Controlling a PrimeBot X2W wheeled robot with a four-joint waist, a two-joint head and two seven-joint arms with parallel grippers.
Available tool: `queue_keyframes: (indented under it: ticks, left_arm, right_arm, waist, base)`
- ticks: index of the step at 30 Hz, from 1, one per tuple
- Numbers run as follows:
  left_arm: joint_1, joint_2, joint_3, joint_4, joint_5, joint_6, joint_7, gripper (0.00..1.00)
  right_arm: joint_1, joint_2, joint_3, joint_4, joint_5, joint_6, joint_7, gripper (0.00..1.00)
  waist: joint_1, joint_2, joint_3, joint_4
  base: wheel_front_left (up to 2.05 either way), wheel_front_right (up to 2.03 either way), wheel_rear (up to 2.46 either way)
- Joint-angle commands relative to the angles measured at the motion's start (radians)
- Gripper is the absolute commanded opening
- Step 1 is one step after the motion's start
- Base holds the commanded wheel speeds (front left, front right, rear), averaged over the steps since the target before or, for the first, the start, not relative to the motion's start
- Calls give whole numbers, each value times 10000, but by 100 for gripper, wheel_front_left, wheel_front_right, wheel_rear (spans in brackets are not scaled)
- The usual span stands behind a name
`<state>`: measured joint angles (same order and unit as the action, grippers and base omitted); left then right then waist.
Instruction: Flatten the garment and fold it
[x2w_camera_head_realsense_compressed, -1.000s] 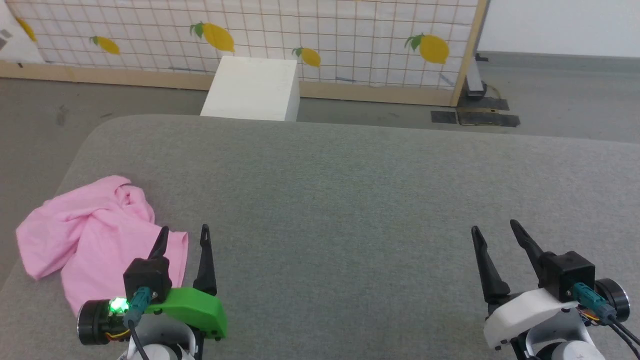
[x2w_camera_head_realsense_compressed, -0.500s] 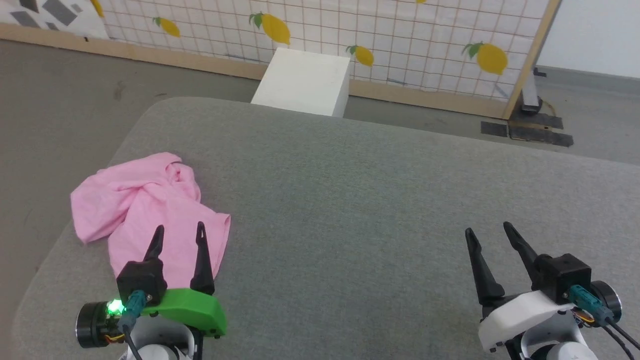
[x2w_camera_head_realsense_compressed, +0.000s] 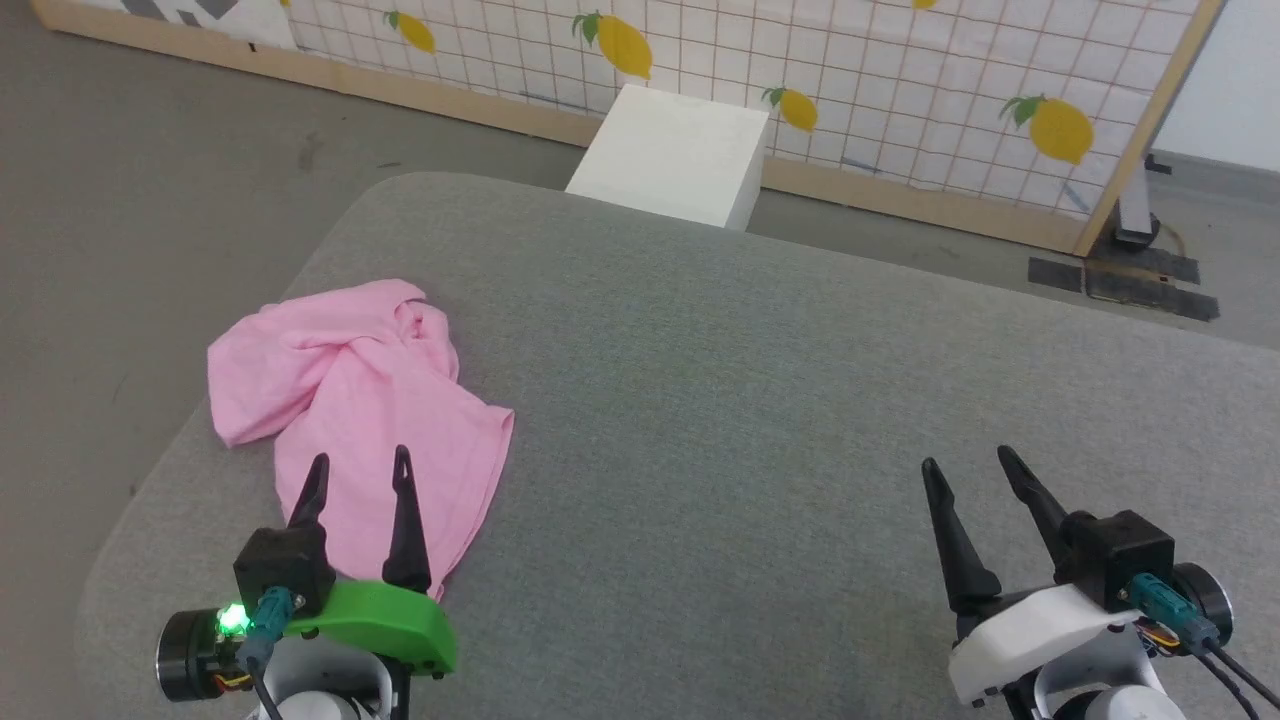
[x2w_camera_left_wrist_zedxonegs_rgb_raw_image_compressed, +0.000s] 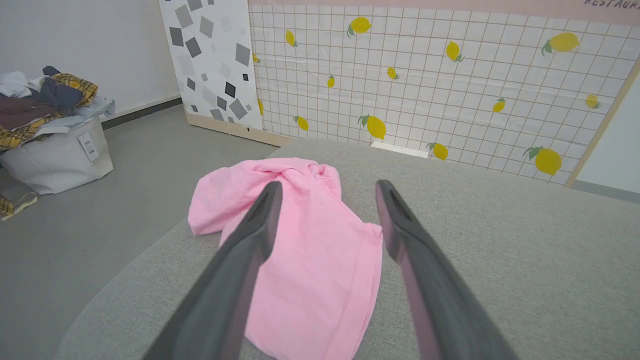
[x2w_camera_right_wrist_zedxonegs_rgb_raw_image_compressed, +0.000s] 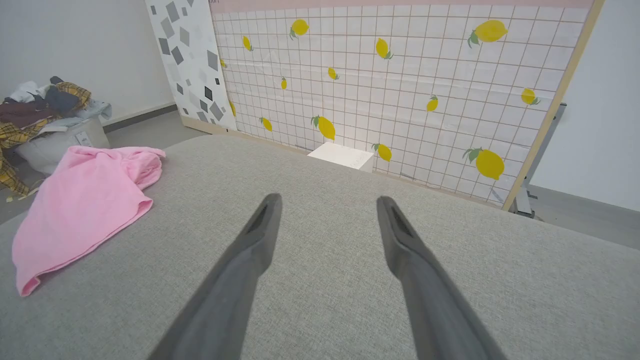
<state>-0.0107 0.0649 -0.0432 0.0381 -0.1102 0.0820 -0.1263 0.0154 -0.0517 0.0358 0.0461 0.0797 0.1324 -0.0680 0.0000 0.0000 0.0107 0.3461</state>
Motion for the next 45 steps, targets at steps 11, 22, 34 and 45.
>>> queue_keyframes:
  ticks: [11, 22, 34, 45]
  left_arm:
    - [181, 172, -44, 207, -276, 215, -310, 100]
    - [186, 307, -140, 259, -471, 400, -493, 100]
    - [198, 359, -290, 320, -748, 675, -753, 100]
    - [233, 407, -396, 466, -1014, 856, -988, 100]
  right_arm:
    - [-263, 8, 201, 172, 215, -10, -278, 100]
    - [-287, 9, 264, 331, 405, -12, -503, 100]
    - [-328, 11, 212, 460, 519, -13, -729, 100]
    - [-340, 13, 287, 518, 627, -15, -835, 100]
  waist:
    - [0, 0, -47, 714]
    - [0, 0, -87, 1343]
    - [0, 0, -15, 2068]
    - [0, 0, -20, 2659]
  base:
    - [0, 0, 0]
    - [-1, -1, -1]
    - [-2, -2, -2]
    - [-1, -1, -1]
